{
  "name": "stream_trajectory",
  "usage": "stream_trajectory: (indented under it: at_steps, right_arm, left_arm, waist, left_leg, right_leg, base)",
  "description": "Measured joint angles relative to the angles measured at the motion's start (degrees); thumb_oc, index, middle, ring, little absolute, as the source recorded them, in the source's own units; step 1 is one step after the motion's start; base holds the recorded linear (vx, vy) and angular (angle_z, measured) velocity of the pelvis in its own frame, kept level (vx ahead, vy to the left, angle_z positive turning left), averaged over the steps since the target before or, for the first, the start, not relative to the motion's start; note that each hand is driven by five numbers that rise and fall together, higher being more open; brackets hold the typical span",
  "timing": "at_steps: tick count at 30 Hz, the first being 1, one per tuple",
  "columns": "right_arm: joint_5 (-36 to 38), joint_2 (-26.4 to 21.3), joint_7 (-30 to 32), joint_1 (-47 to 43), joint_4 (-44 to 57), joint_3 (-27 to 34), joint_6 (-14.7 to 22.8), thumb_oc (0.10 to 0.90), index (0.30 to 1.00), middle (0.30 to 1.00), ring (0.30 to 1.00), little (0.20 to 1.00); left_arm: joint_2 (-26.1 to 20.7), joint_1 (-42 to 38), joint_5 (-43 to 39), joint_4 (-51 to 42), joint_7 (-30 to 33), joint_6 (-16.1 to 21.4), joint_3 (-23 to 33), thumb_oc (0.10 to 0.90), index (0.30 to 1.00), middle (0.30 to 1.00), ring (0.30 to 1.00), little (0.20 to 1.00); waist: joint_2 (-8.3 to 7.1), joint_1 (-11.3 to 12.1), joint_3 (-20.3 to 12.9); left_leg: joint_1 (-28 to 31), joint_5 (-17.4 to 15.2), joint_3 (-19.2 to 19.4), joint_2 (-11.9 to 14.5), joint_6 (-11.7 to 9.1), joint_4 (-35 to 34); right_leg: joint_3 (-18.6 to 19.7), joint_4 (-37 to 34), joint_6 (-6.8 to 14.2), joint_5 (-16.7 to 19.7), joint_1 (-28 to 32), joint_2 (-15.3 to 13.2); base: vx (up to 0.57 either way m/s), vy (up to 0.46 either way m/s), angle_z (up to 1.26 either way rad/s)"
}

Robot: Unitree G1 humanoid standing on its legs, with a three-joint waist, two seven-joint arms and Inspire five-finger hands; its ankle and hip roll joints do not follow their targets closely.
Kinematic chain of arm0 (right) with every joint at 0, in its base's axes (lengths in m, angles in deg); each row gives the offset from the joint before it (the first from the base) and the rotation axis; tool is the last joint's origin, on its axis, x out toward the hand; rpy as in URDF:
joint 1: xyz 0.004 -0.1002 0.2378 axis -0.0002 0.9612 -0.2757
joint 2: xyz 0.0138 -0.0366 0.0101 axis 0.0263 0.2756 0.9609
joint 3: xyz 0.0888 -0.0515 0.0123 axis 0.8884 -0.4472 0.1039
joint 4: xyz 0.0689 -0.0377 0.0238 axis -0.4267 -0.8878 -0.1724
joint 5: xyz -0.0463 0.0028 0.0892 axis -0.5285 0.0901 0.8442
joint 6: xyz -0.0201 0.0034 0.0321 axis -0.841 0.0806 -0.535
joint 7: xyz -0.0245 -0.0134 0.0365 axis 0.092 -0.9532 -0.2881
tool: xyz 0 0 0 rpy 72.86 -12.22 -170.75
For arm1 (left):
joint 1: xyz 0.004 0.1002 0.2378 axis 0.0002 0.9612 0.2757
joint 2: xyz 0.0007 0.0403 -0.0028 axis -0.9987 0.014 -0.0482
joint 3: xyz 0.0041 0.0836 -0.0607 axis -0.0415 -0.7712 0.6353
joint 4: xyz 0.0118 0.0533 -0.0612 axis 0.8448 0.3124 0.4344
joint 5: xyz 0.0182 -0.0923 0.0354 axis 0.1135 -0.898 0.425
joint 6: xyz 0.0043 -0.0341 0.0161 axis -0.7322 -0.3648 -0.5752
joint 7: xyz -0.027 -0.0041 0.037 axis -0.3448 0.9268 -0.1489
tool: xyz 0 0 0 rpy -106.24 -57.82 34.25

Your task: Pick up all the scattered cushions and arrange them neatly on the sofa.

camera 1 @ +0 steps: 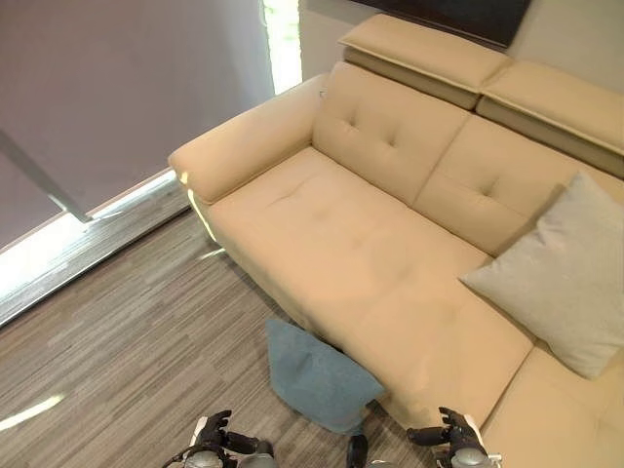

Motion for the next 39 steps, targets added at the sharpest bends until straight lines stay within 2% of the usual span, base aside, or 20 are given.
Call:
stream_trajectory:
  at_steps: [2,4,5,7,10,11,12,14,17,18,19,20,21,22,24,26,33,36,38,39]
  right_arm:
    - [0.0,0.1,0.2,0.2,-0.1,-0.6,-0.1,0.800,0.900,0.900,0.900,0.900]
    - [0.0,-0.1,0.2,0.8,0.0,-0.4,0.0,0.800,0.900,0.900,0.900,0.900]
    - [-0.1,0.0,0.4,1.1,-0.1,-0.2,0.0,0.800,0.900,0.900,0.900,0.900]
    - [-0.3,1.2,0.6,2.8,-0.2,0.3,-0.1,0.800,0.900,0.900,0.900,0.900]
    - [-0.4,1.8,0.5,2.1,-0.1,0.4,-0.2,0.800,0.900,0.900,0.900,0.900]
    - [-0.5,3.0,0.4,1.5,0.0,0.2,-0.2,0.800,0.900,0.900,0.900,0.900]
    - [-0.5,3.6,0.4,0.9,-0.1,0.0,-0.4,0.800,0.900,0.900,0.900,0.900]
    - [-0.6,4.4,0.3,-1.1,0.1,-1.2,-0.4,0.800,0.900,0.900,0.900,0.900]
    - [-0.7,4.5,-0.1,-1.0,0.1,-1.4,-0.3,0.800,0.900,0.900,0.900,0.900]
    - [-0.7,4.5,-0.1,-0.7,0.1,-1.5,-0.3,0.800,0.900,0.900,0.900,0.900]
    - [-0.8,4.5,-0.2,-0.7,0.0,-1.5,-0.2,0.800,0.900,0.900,0.900,0.900]
    - [-0.8,4.5,-0.3,-0.9,0.0,-1.5,-0.2,0.800,0.900,0.900,0.900,0.900]
    - [-0.9,4.5,-0.3,-0.7,0.0,-1.5,-0.2,0.800,0.900,0.900,0.900,0.900]
    - [-1.0,4.5,-0.4,-0.5,0.1,-2.0,-0.2,0.800,0.900,0.900,0.900,0.900]
    - [-1.2,4.5,-0.4,0.0,0.2,-2.0,0.0,0.800,0.900,0.900,0.900,0.900]
    - [-1.2,4.1,-0.4,-0.3,0.2,-1.9,0.0,0.800,0.900,0.900,0.900,0.900]
    - [-1.2,3.1,-0.4,1.2,0.4,-1.9,0.0,0.800,0.900,0.900,0.900,0.900]
    - [-1.2,2.6,-0.4,0.8,0.1,-1.9,0.4,0.800,0.900,0.900,0.900,0.900]
    - [-1.2,2.4,-0.3,-0.1,0.0,-1.9,0.7,0.800,0.900,0.900,0.900,0.900]
    - [-1.2,2.1,-0.2,-0.6,0.3,-1.9,1.0,0.800,0.900,0.900,0.900,0.900]
  left_arm:
    - [0.1,-0.8,-0.5,0.3,0.0,0.0,0.1,0.800,0.900,0.900,0.900,0.900]
    - [0.3,-0.9,-0.5,0.2,0.0,0.0,-0.4,0.800,0.900,0.900,0.900,0.900]
    - [0.3,-0.9,-0.4,0.3,0.0,0.0,-1.1,0.800,0.900,0.900,0.900,0.900]
    - [0.1,-1.4,0.1,0.3,0.0,0.1,-2.1,0.800,0.900,0.900,0.900,0.900]
    - [-0.2,-1.4,0.1,0.3,0.0,0.1,-2.0,0.800,0.900,0.900,0.900,0.900]
    - [-1.1,-1.6,0.1,0.5,0.1,0.1,-2.0,0.800,0.900,0.900,0.900,0.900]
    - [-2.0,-1.7,0.1,0.3,0.1,0.1,-1.9,0.800,0.900,0.900,0.900,0.900]
    - [-4.1,-1.7,0.1,0.3,0.3,0.1,-1.5,0.800,0.900,0.900,0.900,0.900]
    - [-5.2,-1.2,0.1,0.1,0.4,0.5,0.6,0.800,0.900,0.900,0.900,0.900]
    - [-5.5,-1.1,0.1,0.2,0.4,0.4,0.9,0.800,0.900,0.900,0.900,0.900]
    - [-5.7,-0.8,0.1,0.1,0.4,0.4,1.4,0.800,0.900,0.900,0.900,0.900]
    - [-6.0,-0.4,0.1,0.1,0.4,0.4,1.4,0.800,0.900,0.900,0.900,0.900]
    - [-6.2,-0.1,0.1,0.1,0.4,0.4,1.4,0.800,0.900,0.900,0.900,0.900]
    - [-6.8,1.0,0.1,0.0,0.3,0.4,1.4,0.800,0.900,0.900,0.900,0.900]
    - [-6.9,3.1,0.1,0.4,0.2,0.1,1.3,0.800,0.900,0.900,0.900,0.900]
    - [-5.9,4.4,0.2,0.6,0.1,-0.3,1.3,0.800,0.900,0.900,0.900,0.900]
    - [-4.2,3.7,0.2,0.1,0.0,-0.2,0.7,0.800,0.900,0.900,0.900,0.900]
    - [-3.8,1.3,0.2,-0.1,0.0,-0.1,0.6,0.800,0.900,0.900,0.900,0.900]
    - [-3.6,0.3,0.1,-0.2,0.1,0.0,0.5,0.800,0.900,0.900,0.900,0.900]
    - [-3.1,0.1,0.1,-0.1,0.0,0.1,0.5,0.800,0.900,0.900,0.900,0.900]
  waist:
    - [-0.01,0.6,0.0]
    - [0.27,0.6,-0.1]
    - [0.23,0.5,0.0]
    - [-2.15,-0.2,-0.4]
    - [-2.19,-0.1,-0.3]
    - [-2.43,-0.3,-0.2]
    - [-2.36,0.7,0.0]
    - [-2.31,1.3,0.6]
    - [-1.93,1.8,0.9]
    - [-2.06,2.5,0.9]
    - [-2.15,2.9,0.9]
    - [-2.13,3.1,0.9]
    - [-2.18,3.5,0.9]
    - [-2.68,4.4,0.7]
    - [-3.76,5.6,0.0]
    - [-3.38,5.7,0.1]
    - [-3.32,5.3,-0.2]
    - [-2.95,5.4,0.0]
    - [-2.58,5.5,0.5]
    - [-2.32,5.3,0.5]
  left_leg:
    - [-1.2,1.5,-3.7,-0.4,-0.1,-0.8]
    - [-0.9,1.9,-4.0,-0.3,0.4,-0.5]
    - [-0.4,3.4,-3.9,-0.7,1.9,-0.7]
    - [1.0,3.6,-1.5,-4.6,4.9,-1.2]
    - [2.0,3.3,1.3,-5.7,6.0,-2.2]
    - [2.7,2.8,3.4,-7.2,7.0,-2.7]
    - [2.7,2.3,5.5,-7.3,8.1,-2.7]
    - [2.5,1.4,8.2,-7.7,9.3,-2.1]
    - [5.2,1.0,9.3,-8.2,10.4,-3.8]
    - [5.7,0.6,10.0,-8.3,10.8,-3.9]
    - [6.3,0.4,10.4,-8.3,10.8,-4.4]
    - [6.9,1.0,10.7,-7.8,11.4,-5.3]
    - [7.2,1.4,11.1,-7.7,11.0,-5.9]
    - [6.8,1.5,12.4,-7.3,11.0,-5.9]
    - [6.9,1.3,14.3,-7.4,10.7,-5.8]
    - [7.3,1.3,14.4,-6.8,10.5,-5.5]
    - [6.4,1.3,12.1,-6.2,10.1,-2.7]
    - [2.7,0.6,8.8,-6.2,8.5,2.9]
    - [1.0,0.7,5.0,-6.0,6.5,5.6]
    - [0.7,1.6,1.0,-6.3,5.0,5.2]
  right_leg:
    - [2.1,-0.2,0.5,-0.1,0.0,0.8]
    - [3.2,0.1,1.2,0.1,0.6,0.9]
    - [3.6,0.1,1.7,-0.1,1.2,0.6]
    - [5.9,2.8,3.7,-1.2,-0.1,-3.5]
    - [8.2,5.4,4.2,-1.3,-2.3,-5.2]
    - [9.2,6.6,5.8,-1.0,-3.9,-6.9]
    - [9.4,7.6,6.8,-0.3,-5.6,-7.4]
    - [6.5,7.2,6.3,1.5,-6.4,-8.1]
    - [0.4,8.4,5.5,2.9,-5.8,-8.1]
    - [0.1,9.0,5.6,2.9,-5.8,-8.1]
    - [-0.8,10.0,6.6,2.1,-6.0,-7.9]
    - [-1.4,12.8,8.1,-0.7,-6.7,-7.2]
    - [-1.6,14.7,7.8,-2.5,-7.3,-6.6]
    - [-2.5,18.7,6.5,-6.5,-8.4,-4.8]
    - [-2.9,16.5,4.5,-8.5,-7.5,-3.2]
    - [-2.1,10.2,3.1,-5.1,-4.1,-1.1]
    - [-2.2,3.2,2.5,-2.5,0.3,1.0]
    - [-2.2,2.3,2.1,-2.2,0.1,1.0]
    - [-1.7,2.2,1.6,-2.1,-0.8,1.0]
    - [-0.9,2.2,1.4,-1.9,-1.1,0.8]
  base:
    - [0.17,0.274,-0.57]
    - [0.11,0.250,-0.51]
    - [0.07,0.318,-0.36]
    - [0.03,0.374,-0.31]
    - [-0.08,0.257,-0.49]
    - [-0.13,0.237,-0.71]
    - [-0.11,0.226,-1.13]
    - [-0.08,0.233,-0.75]
    - [-0.05,0.157,-0.21]
    - [-0.06,0.154,-0.36]
    - [-0.05,0.069,-0.22]
    - [-0.03,0.036,-0.15]
    - [-0.07,0.043,-0.20]
    - [-0.05,0.020,-0.31]
    - [-0.02,-0.009,-0.55]
    - [-0.01,-0.026,-0.30]
    - [-0.04,-0.041,0.11]
    - [-0.08,-0.013,0.17]
    - [-0.01,0.028,-0.11]
    - [0.07,0.049,-0.24]
